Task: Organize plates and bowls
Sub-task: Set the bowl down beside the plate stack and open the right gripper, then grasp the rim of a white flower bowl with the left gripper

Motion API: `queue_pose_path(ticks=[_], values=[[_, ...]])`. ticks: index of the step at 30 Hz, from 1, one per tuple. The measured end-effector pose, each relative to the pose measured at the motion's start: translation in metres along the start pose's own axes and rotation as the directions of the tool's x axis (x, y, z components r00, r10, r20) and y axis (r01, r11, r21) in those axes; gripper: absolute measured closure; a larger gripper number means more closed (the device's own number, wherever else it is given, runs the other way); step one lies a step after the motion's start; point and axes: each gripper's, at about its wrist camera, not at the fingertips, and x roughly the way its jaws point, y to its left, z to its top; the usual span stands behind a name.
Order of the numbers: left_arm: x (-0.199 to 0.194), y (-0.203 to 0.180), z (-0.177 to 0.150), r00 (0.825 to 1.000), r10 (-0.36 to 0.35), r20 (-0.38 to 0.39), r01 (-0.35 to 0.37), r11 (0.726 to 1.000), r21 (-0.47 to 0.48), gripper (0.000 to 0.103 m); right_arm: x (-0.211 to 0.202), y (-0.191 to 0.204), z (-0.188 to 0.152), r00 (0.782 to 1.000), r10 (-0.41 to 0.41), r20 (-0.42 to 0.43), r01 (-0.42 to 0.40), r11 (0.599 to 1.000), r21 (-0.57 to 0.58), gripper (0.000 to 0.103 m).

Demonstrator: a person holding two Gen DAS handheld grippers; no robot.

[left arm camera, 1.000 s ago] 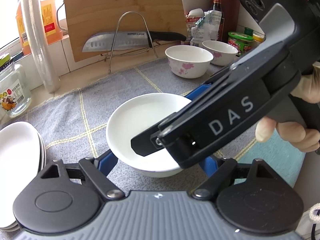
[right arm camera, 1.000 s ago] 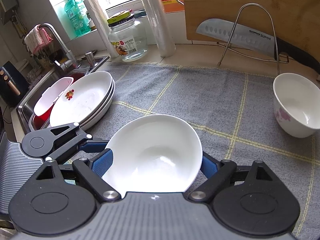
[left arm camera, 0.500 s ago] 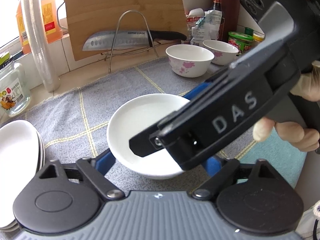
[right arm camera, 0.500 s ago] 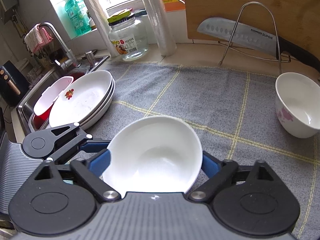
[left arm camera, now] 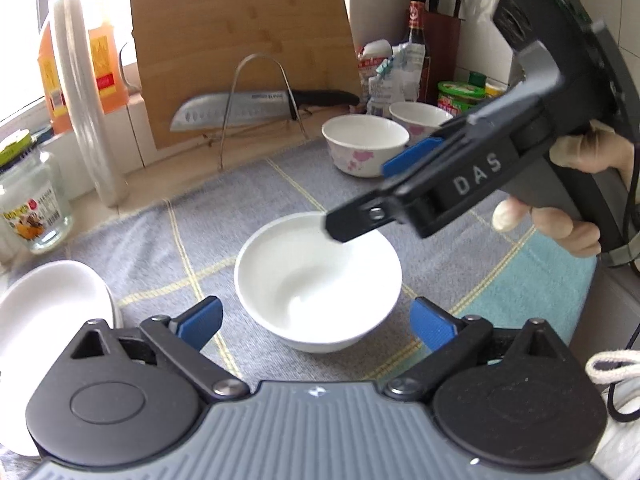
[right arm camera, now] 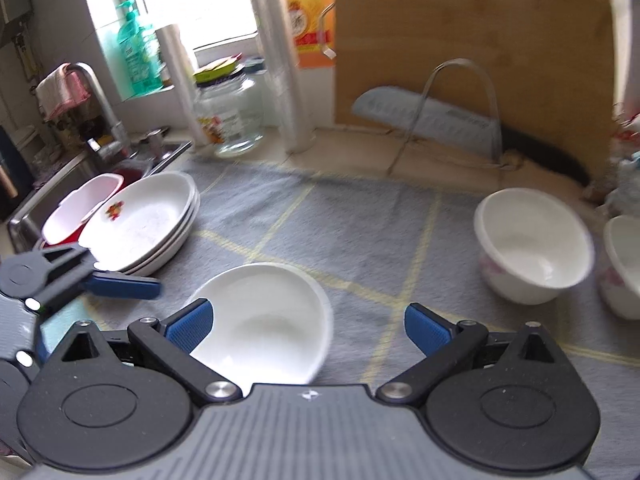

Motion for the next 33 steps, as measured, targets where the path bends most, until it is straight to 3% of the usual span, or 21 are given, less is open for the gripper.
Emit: queue_pose_path(ticks=[7, 14, 26, 33], values=[[0.006, 0.0, 0.028, 0.999, 0.004, 0.037, -0.002, 0.999, -0.039, 0.003, -0.015, -0.028, -0.009, 0.985, -0.166, 0.042, 0.166, 0.986, -0.013, 0.0], [0.034, -0.009, 0.067, 0.999, 0.015, 0.035, -0.012, 0.997, -0.08, 0.003, -0.017, -0.057, -0.03, 0.937, -0.344, 0.052, 0.347, 0.936, -0.061, 0.0], [0.1, -0.019, 0.133, 1.0, -0.017, 0.018, 0.019, 0.994, -0.106, 0.003, -0.009, -0.11, -0.038, 0.945, -0.323, 0.056, 0.324, 0.946, -0.025, 0.0], [0.148, -0.012, 0.158, 0.998, -0.055, -0.037, 0.048, 0.984, -0.171, 0.003, 0.006, -0.134, -0.034, 0.96, -0.275, 0.053, 0.277, 0.96, -0.035, 0.0]])
